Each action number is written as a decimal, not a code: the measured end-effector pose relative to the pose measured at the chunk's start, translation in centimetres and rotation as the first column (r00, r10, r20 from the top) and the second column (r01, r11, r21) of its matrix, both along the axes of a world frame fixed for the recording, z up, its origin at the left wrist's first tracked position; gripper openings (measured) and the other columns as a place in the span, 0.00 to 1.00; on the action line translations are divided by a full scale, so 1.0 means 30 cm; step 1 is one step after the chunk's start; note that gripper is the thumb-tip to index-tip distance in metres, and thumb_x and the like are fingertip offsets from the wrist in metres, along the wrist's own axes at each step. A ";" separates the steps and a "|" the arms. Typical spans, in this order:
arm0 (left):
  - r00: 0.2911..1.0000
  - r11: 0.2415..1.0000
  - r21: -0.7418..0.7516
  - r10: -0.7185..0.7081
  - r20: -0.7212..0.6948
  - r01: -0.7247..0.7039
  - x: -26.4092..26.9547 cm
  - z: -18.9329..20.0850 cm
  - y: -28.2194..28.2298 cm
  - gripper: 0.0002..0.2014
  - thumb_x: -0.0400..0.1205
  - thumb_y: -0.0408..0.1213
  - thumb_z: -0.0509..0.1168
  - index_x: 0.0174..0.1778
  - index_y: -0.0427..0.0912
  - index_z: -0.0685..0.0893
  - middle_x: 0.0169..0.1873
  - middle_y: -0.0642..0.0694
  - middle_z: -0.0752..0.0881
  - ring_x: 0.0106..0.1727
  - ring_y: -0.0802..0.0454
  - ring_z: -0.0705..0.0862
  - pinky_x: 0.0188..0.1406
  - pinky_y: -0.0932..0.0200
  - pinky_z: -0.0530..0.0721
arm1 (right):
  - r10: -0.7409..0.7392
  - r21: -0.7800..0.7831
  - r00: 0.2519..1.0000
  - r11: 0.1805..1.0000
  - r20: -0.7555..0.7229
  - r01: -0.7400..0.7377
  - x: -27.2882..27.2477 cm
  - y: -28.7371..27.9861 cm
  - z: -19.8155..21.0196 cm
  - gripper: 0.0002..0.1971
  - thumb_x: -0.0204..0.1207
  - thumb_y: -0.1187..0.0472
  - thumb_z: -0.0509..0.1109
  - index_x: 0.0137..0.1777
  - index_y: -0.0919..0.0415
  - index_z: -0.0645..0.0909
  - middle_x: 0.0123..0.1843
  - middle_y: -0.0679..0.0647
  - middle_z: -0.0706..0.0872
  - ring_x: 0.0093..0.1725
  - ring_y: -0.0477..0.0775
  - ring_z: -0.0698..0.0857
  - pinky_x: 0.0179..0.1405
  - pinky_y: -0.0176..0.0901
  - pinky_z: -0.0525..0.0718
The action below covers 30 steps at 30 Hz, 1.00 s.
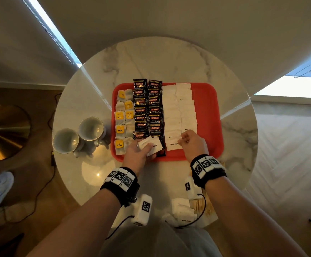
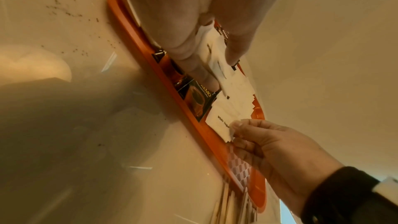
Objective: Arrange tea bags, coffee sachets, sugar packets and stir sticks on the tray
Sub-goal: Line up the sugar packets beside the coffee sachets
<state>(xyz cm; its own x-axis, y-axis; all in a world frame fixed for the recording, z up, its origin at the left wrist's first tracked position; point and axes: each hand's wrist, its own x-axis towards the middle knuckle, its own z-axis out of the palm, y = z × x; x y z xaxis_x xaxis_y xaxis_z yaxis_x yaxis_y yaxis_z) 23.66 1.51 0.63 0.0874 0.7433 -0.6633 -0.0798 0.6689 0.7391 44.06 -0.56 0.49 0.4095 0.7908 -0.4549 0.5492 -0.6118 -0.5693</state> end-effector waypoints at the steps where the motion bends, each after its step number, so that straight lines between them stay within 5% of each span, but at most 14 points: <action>1: 1.000 1.000 -0.021 0.008 0.001 -0.008 0.004 0.002 0.001 0.07 0.83 0.28 0.69 0.55 0.42 0.83 0.57 0.38 0.90 0.57 0.39 0.90 0.54 0.41 0.90 | -0.007 0.005 1.000 1.000 0.027 0.007 0.000 -0.001 0.007 0.07 0.80 0.54 0.74 0.54 0.54 0.83 0.50 0.48 0.87 0.50 0.52 0.87 0.52 0.48 0.86; 4: 0.999 0.999 -0.031 -0.030 -0.022 0.029 0.014 -0.005 0.003 0.09 0.81 0.31 0.69 0.57 0.41 0.85 0.58 0.39 0.90 0.60 0.40 0.90 0.59 0.37 0.89 | -0.012 0.057 0.994 0.998 0.108 0.006 0.000 -0.014 0.043 0.16 0.81 0.41 0.70 0.55 0.53 0.83 0.52 0.48 0.86 0.50 0.50 0.85 0.54 0.50 0.85; 6: 0.998 0.998 -0.024 -0.057 -0.017 0.056 0.024 0.001 0.003 0.11 0.81 0.32 0.71 0.58 0.40 0.84 0.58 0.38 0.90 0.60 0.40 0.90 0.60 0.35 0.88 | 0.006 0.087 0.999 0.996 0.032 -0.009 -0.010 -0.029 0.073 0.17 0.81 0.39 0.69 0.54 0.53 0.85 0.50 0.46 0.88 0.49 0.48 0.85 0.53 0.46 0.84; 10: 0.992 0.991 0.030 -0.128 -0.018 0.129 0.059 0.011 0.003 0.08 0.83 0.32 0.72 0.56 0.40 0.83 0.55 0.34 0.89 0.52 0.42 0.91 0.49 0.49 0.92 | 0.033 0.058 0.979 0.998 -0.199 -0.022 -0.033 -0.054 0.072 0.05 0.79 0.50 0.76 0.50 0.47 0.85 0.47 0.43 0.89 0.48 0.42 0.87 0.53 0.39 0.83; 13: 0.981 0.980 0.051 -0.189 -0.036 0.190 0.070 0.013 -0.003 0.07 0.85 0.34 0.70 0.57 0.39 0.83 0.53 0.35 0.90 0.42 0.47 0.92 0.44 0.55 0.92 | -0.011 0.044 0.964 0.999 -0.264 0.023 -0.015 -0.071 0.049 0.05 0.81 0.57 0.74 0.50 0.45 0.83 0.45 0.45 0.89 0.45 0.46 0.87 0.51 0.42 0.84; 17: 0.992 0.992 -0.007 -0.127 0.000 0.127 0.065 0.009 -0.009 0.07 0.88 0.33 0.64 0.59 0.35 0.81 0.51 0.32 0.91 0.41 0.44 0.92 0.42 0.51 0.91 | -0.118 0.027 0.974 0.992 -0.194 0.125 0.068 -0.094 0.049 0.06 0.84 0.57 0.71 0.59 0.48 0.83 0.50 0.43 0.88 0.49 0.45 0.87 0.47 0.38 0.82; 21: 0.996 0.996 -0.026 -0.087 -0.019 0.087 0.053 0.006 -0.013 0.07 0.88 0.31 0.62 0.59 0.34 0.80 0.52 0.32 0.90 0.43 0.39 0.92 0.39 0.54 0.91 | -0.181 -0.005 0.980 0.983 -0.085 0.182 0.161 -0.100 0.038 0.04 0.85 0.57 0.69 0.56 0.47 0.82 0.49 0.43 0.87 0.48 0.46 0.87 0.39 0.36 0.78; 27: 0.956 0.974 0.062 -0.199 -0.217 0.217 0.025 -0.008 -0.024 0.12 0.82 0.42 0.72 0.59 0.42 0.86 0.50 0.40 0.92 0.48 0.43 0.92 0.54 0.40 0.90 | -0.135 -0.073 0.990 0.989 -0.028 0.133 0.205 -0.070 0.000 0.04 0.84 0.56 0.70 0.56 0.50 0.84 0.52 0.45 0.87 0.50 0.47 0.85 0.44 0.38 0.78; 30: 0.935 0.964 0.090 -0.216 -0.281 0.250 0.029 0.000 -0.024 0.09 0.85 0.43 0.68 0.56 0.43 0.87 0.46 0.44 0.91 0.46 0.49 0.87 0.51 0.50 0.86 | -0.147 -0.075 0.989 0.986 -0.015 0.146 0.195 -0.058 -0.007 0.06 0.82 0.54 0.73 0.56 0.50 0.85 0.51 0.45 0.88 0.51 0.49 0.86 0.51 0.42 0.81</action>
